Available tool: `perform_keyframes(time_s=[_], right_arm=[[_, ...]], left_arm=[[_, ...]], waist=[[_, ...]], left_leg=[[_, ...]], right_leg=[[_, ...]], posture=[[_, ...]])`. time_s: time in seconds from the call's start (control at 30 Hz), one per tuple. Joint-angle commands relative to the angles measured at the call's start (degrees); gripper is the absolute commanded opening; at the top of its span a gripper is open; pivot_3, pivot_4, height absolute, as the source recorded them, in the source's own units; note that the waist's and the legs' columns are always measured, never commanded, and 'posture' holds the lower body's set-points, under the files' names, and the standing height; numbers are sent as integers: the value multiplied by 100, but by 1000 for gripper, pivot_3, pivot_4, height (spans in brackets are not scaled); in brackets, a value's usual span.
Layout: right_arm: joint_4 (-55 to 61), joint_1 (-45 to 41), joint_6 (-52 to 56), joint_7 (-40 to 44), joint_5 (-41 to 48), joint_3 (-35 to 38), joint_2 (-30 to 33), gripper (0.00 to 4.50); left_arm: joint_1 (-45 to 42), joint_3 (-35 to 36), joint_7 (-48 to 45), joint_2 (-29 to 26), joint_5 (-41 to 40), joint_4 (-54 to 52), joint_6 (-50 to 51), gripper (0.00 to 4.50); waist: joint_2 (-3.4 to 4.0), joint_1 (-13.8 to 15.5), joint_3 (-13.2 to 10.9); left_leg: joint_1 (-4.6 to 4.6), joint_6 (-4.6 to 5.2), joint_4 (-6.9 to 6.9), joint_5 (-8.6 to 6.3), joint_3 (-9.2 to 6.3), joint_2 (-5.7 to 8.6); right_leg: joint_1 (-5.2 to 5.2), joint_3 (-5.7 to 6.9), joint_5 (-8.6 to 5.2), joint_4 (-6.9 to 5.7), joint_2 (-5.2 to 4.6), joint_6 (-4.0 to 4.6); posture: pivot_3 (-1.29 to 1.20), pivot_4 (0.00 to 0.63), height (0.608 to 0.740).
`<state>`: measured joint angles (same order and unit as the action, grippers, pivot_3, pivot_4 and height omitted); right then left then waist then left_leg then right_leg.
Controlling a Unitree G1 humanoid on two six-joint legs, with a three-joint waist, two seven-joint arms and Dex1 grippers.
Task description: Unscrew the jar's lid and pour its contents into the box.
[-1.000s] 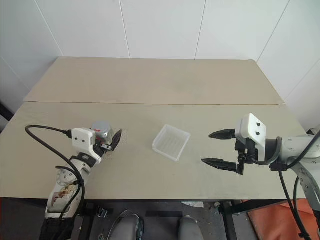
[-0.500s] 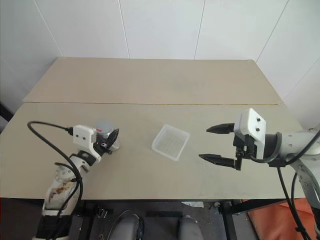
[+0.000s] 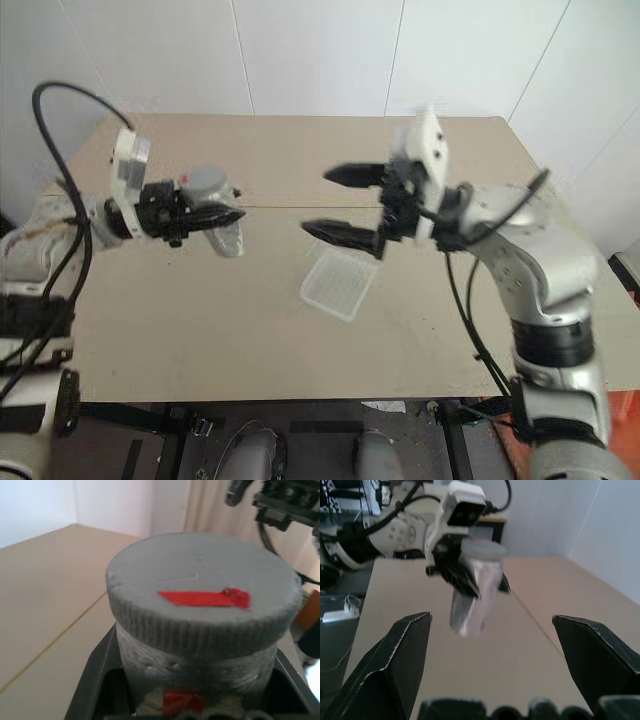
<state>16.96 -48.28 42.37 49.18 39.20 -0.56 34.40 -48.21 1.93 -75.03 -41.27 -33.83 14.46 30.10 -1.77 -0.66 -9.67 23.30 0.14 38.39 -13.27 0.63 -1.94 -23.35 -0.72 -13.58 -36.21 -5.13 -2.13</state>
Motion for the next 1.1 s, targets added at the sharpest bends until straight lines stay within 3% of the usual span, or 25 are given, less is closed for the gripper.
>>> perform_keyframes(time_s=[0.03, 0.23, 0.43, 0.87, 0.97, 1.1], right_arm=[[-337, -736, 488, -613, -123, -268, -476, 4500], [-501, -1319, 1094, -989, -227, -588, -938, 4500], [-688, -1536, 1271, -1273, -594, -853, -1153, 4500], [-873, -1427, 1056, -1133, -920, -902, -1284, 4500], [-930, -1389, 1052, -1053, -902, -862, -1299, 3936], [-1005, -1307, 889, -920, -881, -787, -1357, 2761]], left_arm=[[-663, -345, -758, 329, 401, 830, -834, 1989], [-1243, -596, -1476, 922, 860, 1884, -1828, 1989], [-1488, -524, -1724, 1344, 1081, 2561, -2601, 1989], [-1563, -426, -1747, 1416, 1122, 2710, -2746, 1989], [-1548, -407, -1747, 1410, 1122, 2684, -2727, 1989], [-1524, -390, -1747, 1411, 1105, 2632, -2684, 1989]], waist=[[0, 3, 0], [1, -7, 0], [1, -22, 0], [2, -31, 0], [2, -31, 0], [2, -35, 0]], left_leg=[[2, 0, 0, 0, 2, 1], [90, 1, 40, 1, -1, 0], [96, 2, 42, 1, -1, 0], [95, 2, 42, 1, -4, 1], [96, 2, 42, 1, -4, 1], [95, 2, 42, 1, -4, 0]], right_leg=[[-5, -1, 0, -2, -1, 0], [-99, -3, 1, -83, 2, 1], [-103, -2, 1, -83, 1, 1], [-103, -3, 1, -85, 0, 1], [-103, -2, 1, -85, 1, 1], [-103, -3, 1, -85, 1, 1]], posture=[[0, 150, 740], [0, 150, 740], [0, 150, 740], [0, 150, 740], [0, 150, 740], [0, 150, 740]])
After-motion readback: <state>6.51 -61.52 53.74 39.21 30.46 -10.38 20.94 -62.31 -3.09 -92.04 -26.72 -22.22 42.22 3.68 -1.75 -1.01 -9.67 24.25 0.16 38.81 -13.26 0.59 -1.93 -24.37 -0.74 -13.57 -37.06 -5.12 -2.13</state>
